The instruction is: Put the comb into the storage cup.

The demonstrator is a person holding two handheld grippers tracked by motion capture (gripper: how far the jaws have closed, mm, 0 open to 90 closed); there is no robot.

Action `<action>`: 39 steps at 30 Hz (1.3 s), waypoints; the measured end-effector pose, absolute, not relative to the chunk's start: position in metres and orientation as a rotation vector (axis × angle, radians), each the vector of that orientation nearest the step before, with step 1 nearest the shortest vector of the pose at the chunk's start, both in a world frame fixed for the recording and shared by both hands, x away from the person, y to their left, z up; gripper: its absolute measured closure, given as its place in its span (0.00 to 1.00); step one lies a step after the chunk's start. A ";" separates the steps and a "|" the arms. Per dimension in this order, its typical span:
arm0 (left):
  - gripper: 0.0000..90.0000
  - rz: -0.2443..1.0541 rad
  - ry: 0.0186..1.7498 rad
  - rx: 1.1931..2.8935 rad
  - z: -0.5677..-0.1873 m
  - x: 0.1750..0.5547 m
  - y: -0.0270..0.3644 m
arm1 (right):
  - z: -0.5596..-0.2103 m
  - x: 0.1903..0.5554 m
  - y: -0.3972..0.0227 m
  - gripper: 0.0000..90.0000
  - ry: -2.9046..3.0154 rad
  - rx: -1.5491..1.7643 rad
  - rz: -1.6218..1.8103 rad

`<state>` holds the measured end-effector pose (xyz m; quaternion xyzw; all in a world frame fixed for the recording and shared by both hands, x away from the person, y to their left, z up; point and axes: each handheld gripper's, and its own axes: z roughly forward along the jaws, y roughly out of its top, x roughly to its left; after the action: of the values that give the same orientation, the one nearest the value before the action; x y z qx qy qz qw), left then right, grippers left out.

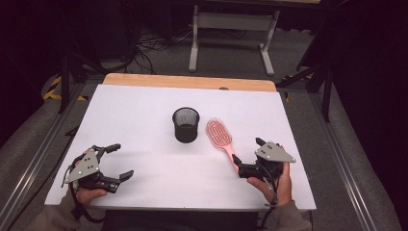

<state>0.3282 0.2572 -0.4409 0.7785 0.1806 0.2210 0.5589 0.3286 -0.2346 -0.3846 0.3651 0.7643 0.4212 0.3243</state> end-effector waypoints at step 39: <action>0.09 0.487 0.398 1.886 -0.445 0.329 0.252 | -0.425 0.460 -0.188 0.34 2.592 1.423 0.344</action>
<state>0.3295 0.2517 -0.4454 0.7952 0.1677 0.2054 0.5453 0.4603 -0.1882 -0.4249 0.4763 0.8678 0.1153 0.0821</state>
